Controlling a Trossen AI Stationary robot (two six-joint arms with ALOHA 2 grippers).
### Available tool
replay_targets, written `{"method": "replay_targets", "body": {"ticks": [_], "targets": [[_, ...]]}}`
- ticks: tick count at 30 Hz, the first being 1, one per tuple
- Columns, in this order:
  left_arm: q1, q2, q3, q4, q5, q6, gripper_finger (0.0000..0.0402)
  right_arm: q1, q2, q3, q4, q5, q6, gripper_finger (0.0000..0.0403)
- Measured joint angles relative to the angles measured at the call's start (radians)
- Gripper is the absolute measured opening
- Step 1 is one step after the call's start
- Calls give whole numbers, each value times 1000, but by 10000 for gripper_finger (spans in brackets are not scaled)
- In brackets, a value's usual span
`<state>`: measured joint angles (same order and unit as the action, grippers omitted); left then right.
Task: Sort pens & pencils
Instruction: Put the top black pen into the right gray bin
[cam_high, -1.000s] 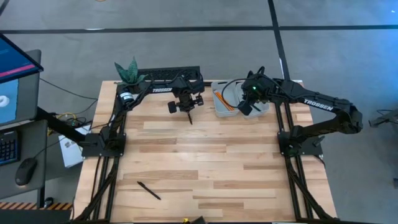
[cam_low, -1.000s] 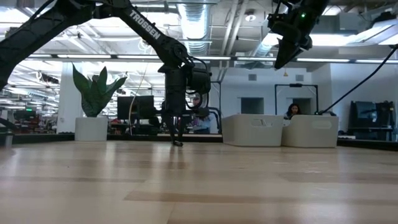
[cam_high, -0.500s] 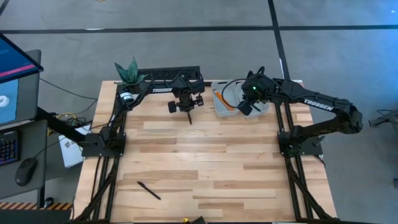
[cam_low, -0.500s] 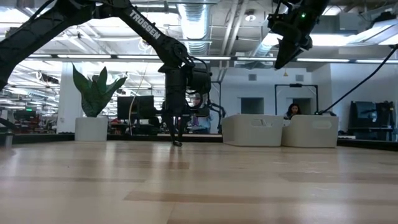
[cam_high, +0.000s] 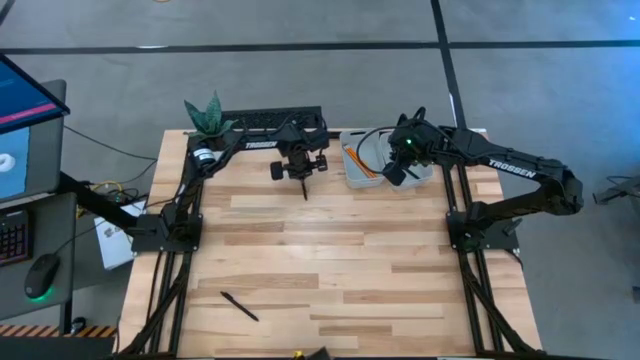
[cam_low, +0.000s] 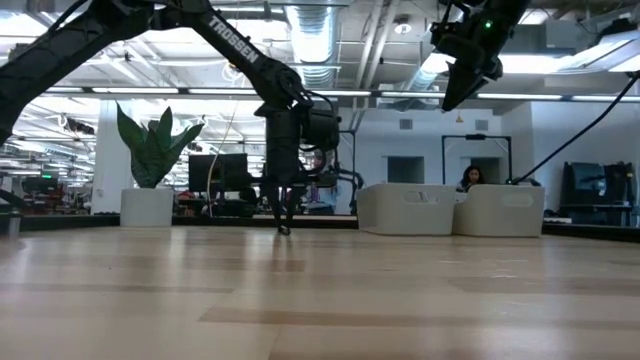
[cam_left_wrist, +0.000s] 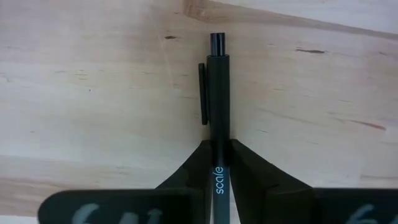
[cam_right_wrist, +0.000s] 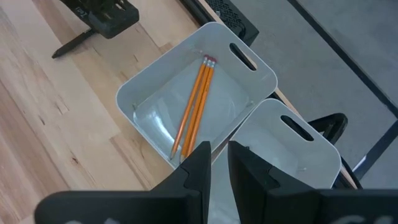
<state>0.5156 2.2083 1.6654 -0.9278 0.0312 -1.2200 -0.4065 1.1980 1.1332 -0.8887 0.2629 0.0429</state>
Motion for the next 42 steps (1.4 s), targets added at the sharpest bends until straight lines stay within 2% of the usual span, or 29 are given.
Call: {"method": "replay_targets", "body": {"ticks": [18,28,37,42], "targets": [[19,4,191,-23,-20,157,29,0,0,0,-29,0,0,77],[57,0,417,-164,-68,276,29,0,0,0,-54,0,1,77],[76,0,683,-192,-67,479,29,0,0,0,-43,0,14,77],[89,-77,666,-99,-27,594,29,1,-1,0,5,-1,36,77]]}}
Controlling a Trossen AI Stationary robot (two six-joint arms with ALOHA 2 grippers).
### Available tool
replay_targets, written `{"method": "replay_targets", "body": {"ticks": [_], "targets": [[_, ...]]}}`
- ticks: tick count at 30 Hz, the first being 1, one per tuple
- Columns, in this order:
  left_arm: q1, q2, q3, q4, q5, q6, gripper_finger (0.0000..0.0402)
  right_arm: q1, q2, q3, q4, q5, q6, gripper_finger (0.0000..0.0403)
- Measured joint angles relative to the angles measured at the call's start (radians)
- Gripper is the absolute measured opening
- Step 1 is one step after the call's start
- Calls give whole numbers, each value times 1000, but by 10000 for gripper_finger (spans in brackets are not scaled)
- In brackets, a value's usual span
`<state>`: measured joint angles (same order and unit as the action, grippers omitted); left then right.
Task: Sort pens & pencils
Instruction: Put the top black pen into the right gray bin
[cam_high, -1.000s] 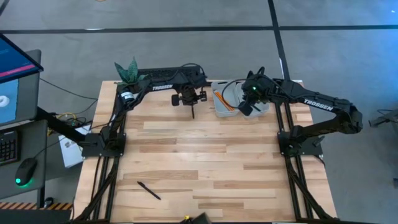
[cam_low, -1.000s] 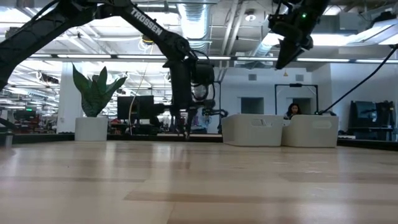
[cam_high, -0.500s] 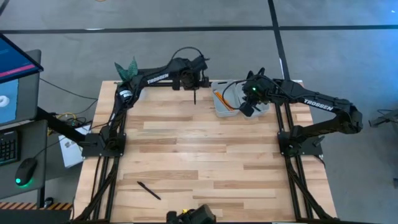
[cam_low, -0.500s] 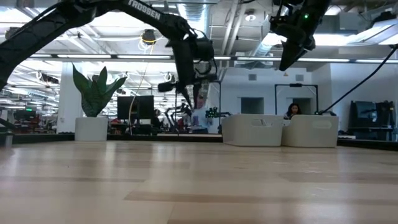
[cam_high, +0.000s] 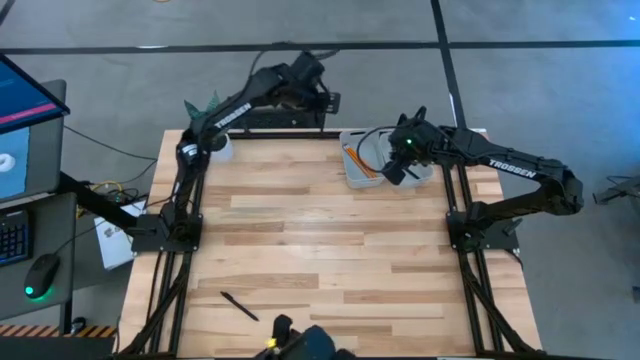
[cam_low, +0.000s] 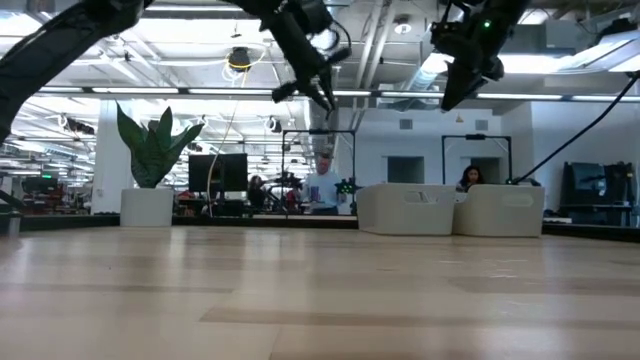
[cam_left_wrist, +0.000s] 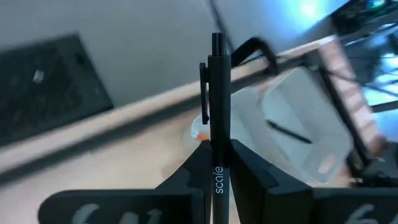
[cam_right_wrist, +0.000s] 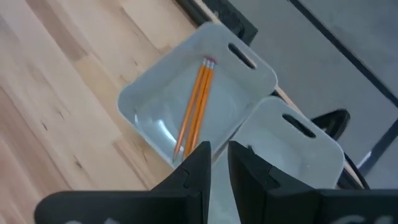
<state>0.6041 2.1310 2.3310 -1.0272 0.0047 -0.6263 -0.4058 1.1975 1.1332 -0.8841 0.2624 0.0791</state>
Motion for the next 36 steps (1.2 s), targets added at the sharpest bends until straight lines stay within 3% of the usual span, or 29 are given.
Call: {"method": "replay_targets", "body": {"ticks": [9,16,28,36], "targets": [[-5,-94,0,64,21,191,29,0,-6,41,123,-160,19,77],[-30,-134,0,127,164,296,29,5,-8,80,233,-284,45,77],[-99,-159,0,191,259,387,29,77,-8,135,362,-295,53,82],[-125,-159,0,232,382,433,29,93,-8,136,374,-291,95,131]]}}
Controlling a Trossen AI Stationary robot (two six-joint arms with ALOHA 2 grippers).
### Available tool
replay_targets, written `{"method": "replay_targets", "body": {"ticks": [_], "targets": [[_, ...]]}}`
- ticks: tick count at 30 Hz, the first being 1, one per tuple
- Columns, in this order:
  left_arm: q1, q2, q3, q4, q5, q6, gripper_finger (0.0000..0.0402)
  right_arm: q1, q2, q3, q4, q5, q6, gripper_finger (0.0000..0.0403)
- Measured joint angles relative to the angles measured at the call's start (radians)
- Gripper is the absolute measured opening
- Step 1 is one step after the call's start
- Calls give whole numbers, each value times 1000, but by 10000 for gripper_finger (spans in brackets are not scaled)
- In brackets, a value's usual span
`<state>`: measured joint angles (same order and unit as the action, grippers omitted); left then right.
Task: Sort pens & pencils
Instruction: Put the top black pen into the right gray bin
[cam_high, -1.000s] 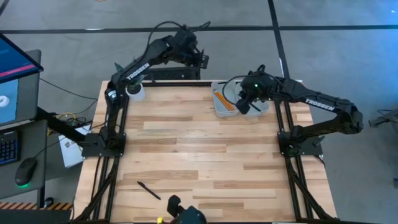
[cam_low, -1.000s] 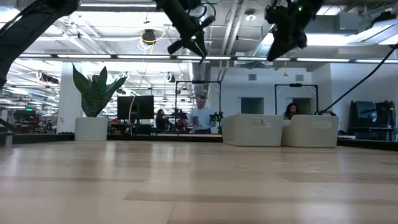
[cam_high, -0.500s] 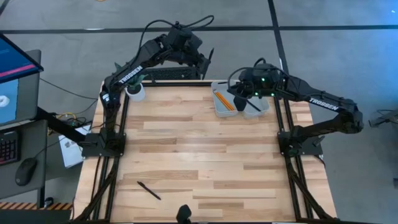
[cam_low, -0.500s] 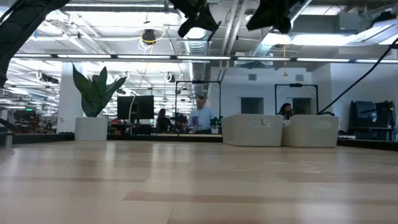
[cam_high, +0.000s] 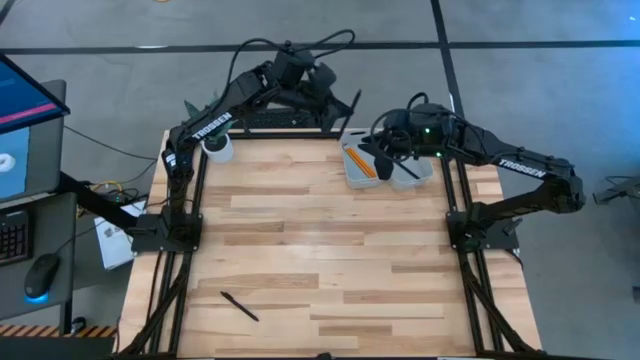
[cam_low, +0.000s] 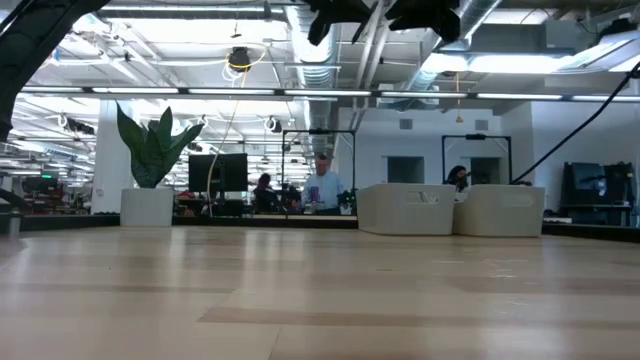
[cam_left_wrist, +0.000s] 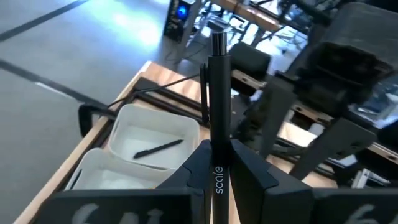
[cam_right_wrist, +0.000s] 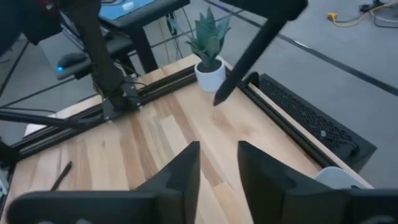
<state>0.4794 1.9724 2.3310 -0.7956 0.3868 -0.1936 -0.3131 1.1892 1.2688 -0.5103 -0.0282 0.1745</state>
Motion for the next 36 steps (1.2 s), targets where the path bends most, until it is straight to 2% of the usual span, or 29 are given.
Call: {"method": "replay_targets", "body": {"ticks": [8,13,17,29,36], "targets": [[-3,0,0,5,90,65,29,30,0,0,36,4,-18,211],[-14,0,0,59,128,85,29,54,0,0,79,6,-23,234],[-15,0,0,106,178,81,29,66,0,0,126,6,-25,233],[-41,1,0,155,189,95,29,57,2,0,258,5,11,213],[-44,2,-1,214,227,36,29,51,1,2,272,-1,39,196]]}}
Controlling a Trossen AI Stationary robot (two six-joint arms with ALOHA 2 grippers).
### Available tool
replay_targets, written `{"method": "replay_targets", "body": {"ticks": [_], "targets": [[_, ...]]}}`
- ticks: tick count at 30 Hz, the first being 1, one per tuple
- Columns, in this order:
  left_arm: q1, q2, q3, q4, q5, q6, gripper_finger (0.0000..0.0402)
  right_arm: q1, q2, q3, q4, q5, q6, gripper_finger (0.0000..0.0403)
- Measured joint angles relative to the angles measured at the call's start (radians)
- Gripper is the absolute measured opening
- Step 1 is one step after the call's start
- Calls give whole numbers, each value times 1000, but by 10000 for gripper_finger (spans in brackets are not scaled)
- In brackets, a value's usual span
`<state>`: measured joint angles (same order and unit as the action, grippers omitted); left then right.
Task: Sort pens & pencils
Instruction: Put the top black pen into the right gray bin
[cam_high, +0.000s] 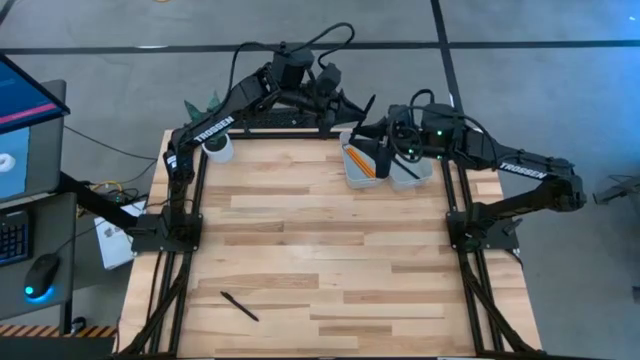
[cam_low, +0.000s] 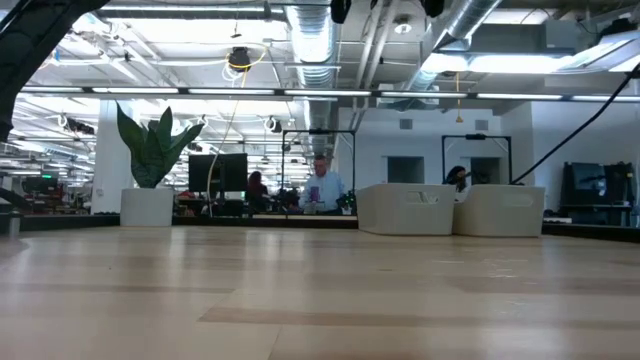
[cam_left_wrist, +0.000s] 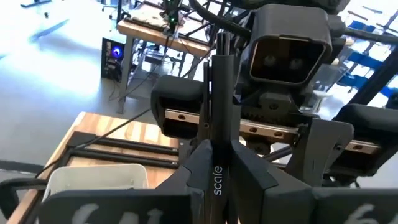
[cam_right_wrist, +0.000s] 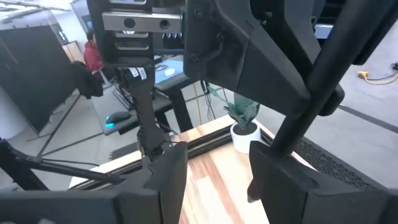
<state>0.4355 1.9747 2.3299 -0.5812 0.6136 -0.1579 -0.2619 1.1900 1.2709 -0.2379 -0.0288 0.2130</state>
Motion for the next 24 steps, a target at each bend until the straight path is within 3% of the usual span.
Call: {"method": "replay_targets", "body": {"ticks": [11,24], "targets": [[0,0,0,-4,4,-46,29,0,0,0,11,2,93,172],[33,0,0,-40,50,-89,29,5,2,-1,-46,6,149,171]]}}
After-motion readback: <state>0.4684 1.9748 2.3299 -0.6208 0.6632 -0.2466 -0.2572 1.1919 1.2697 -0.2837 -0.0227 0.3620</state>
